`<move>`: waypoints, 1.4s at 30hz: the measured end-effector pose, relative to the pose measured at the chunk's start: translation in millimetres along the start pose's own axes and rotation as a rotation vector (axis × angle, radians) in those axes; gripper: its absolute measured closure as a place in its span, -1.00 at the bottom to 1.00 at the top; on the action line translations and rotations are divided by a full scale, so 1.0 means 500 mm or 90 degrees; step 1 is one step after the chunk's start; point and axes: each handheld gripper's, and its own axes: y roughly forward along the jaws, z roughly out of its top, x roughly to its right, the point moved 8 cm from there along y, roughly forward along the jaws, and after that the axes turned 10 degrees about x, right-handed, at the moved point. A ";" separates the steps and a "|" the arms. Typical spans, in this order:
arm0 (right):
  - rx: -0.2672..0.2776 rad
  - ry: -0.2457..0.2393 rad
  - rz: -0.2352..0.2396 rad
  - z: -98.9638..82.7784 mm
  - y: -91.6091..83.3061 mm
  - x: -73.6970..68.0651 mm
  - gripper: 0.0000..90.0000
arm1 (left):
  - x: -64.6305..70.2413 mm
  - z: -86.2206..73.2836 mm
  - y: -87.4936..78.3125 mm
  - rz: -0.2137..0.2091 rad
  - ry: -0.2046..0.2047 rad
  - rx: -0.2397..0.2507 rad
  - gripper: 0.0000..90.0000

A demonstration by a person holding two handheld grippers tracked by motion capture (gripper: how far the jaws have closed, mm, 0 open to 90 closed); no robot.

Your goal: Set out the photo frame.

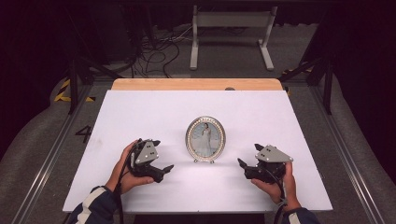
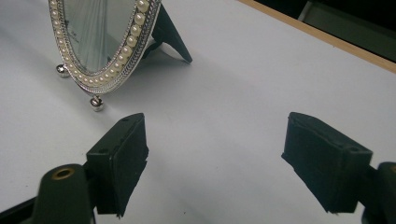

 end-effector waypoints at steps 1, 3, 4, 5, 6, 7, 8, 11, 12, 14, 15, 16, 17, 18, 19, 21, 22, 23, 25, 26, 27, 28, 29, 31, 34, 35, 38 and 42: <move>-0.001 -0.001 -0.001 0.000 0.000 0.000 -0.52 | -0.001 -0.002 -0.003 0.002 0.001 -0.001 -0.86; -0.001 -0.004 -0.003 0.000 -0.001 0.000 -0.52 | -0.003 -0.006 -0.009 0.005 0.001 -0.002 -0.86; 0.000 -0.005 -0.003 0.001 -0.002 0.000 -0.52 | -0.004 -0.009 -0.013 0.007 0.000 -0.002 -0.86; 0.000 -0.005 -0.003 0.001 -0.003 0.000 -0.52 | -0.004 -0.010 -0.016 0.009 -0.002 -0.001 -0.85; -0.001 -0.004 -0.004 0.001 -0.004 0.000 -0.52 | -0.005 -0.012 -0.019 0.010 -0.003 -0.001 -0.86; 0.001 -0.006 -0.004 0.001 -0.004 0.001 -0.52 | -0.006 -0.014 -0.022 0.013 -0.003 -0.002 -0.86; 0.000 -0.004 -0.003 0.001 -0.005 0.000 -0.52 | -0.006 -0.016 -0.025 0.015 0.001 -0.003 -0.86; -0.002 -0.006 -0.004 -0.001 -0.005 0.001 -0.52 | -0.007 -0.022 -0.033 0.024 0.000 -0.007 -0.86; -0.004 -0.007 -0.003 -0.001 -0.005 0.000 -0.52 | -0.007 -0.024 -0.035 0.025 0.001 -0.007 -0.86; -0.007 -0.013 -0.007 -0.001 -0.006 0.001 -0.53 | -0.007 -0.028 -0.041 0.028 0.003 -0.009 -0.85; -0.009 -0.014 -0.006 -0.002 -0.008 0.001 -0.53 | -0.006 -0.030 -0.043 0.028 0.001 -0.009 -0.86; -0.011 -0.018 -0.006 -0.004 -0.011 0.002 -0.54 | -0.006 -0.032 -0.046 0.027 0.000 -0.010 -0.86; -0.015 -0.019 -0.007 -0.007 -0.014 0.003 -0.54 | -0.006 -0.033 -0.048 0.029 -0.001 -0.009 -0.85; -0.016 -0.019 -0.007 -0.010 -0.016 0.004 -0.54 | -0.005 -0.035 -0.050 0.029 0.000 -0.010 -0.85; -0.016 -0.019 -0.007 -0.010 -0.016 0.004 -0.54 | -0.005 -0.035 -0.050 0.029 0.000 -0.010 -0.85; -0.026 -0.015 -0.009 -0.020 -0.025 0.008 -0.54 | -0.006 -0.041 -0.056 0.038 0.002 -0.010 -0.85; -0.029 -0.015 -0.009 -0.022 -0.028 0.010 -0.54 | -0.006 -0.043 -0.058 0.040 -0.001 -0.011 -0.85; -0.028 -0.016 -0.010 -0.024 -0.030 0.011 -0.54 | -0.006 -0.043 -0.058 0.040 -0.001 -0.011 -0.86; -0.029 -0.016 -0.012 -0.026 -0.033 0.013 -0.54 | -0.007 -0.049 -0.062 0.041 -0.001 -0.015 -0.86; -0.029 -0.016 -0.014 -0.028 -0.036 0.015 -0.54 | -0.007 -0.053 -0.065 0.042 -0.003 -0.018 -0.86; -0.030 -0.015 -0.015 -0.031 -0.039 0.018 -0.54 | -0.008 -0.056 -0.068 0.044 -0.004 -0.018 -0.86; -0.031 -0.013 -0.019 -0.035 -0.044 0.022 -0.54 | -0.010 -0.061 -0.074 0.047 -0.006 -0.018 -0.86; -0.033 -0.011 -0.020 -0.038 -0.046 0.025 -0.54 | -0.011 -0.065 -0.078 0.049 -0.009 -0.019 -0.86; -0.032 -0.011 -0.023 -0.040 -0.049 0.028 -0.55 | -0.012 -0.068 -0.081 0.052 -0.011 -0.018 -0.86; -0.027 -0.003 -0.033 -0.047 -0.062 0.043 -0.55 | -0.015 -0.082 -0.092 0.054 -0.025 -0.020 -0.86; -0.026 -0.001 -0.036 -0.049 -0.065 0.045 -0.55 | -0.015 -0.085 -0.095 0.055 -0.023 -0.023 -0.86; -0.025 0.003 -0.041 -0.053 -0.071 0.051 -0.55 | -0.018 -0.095 -0.107 0.059 -0.031 -0.022 -0.86; -0.028 0.009 -0.048 -0.063 -0.081 0.060 -0.55 | -0.028 -0.108 -0.130 0.069 -0.051 -0.011 -0.86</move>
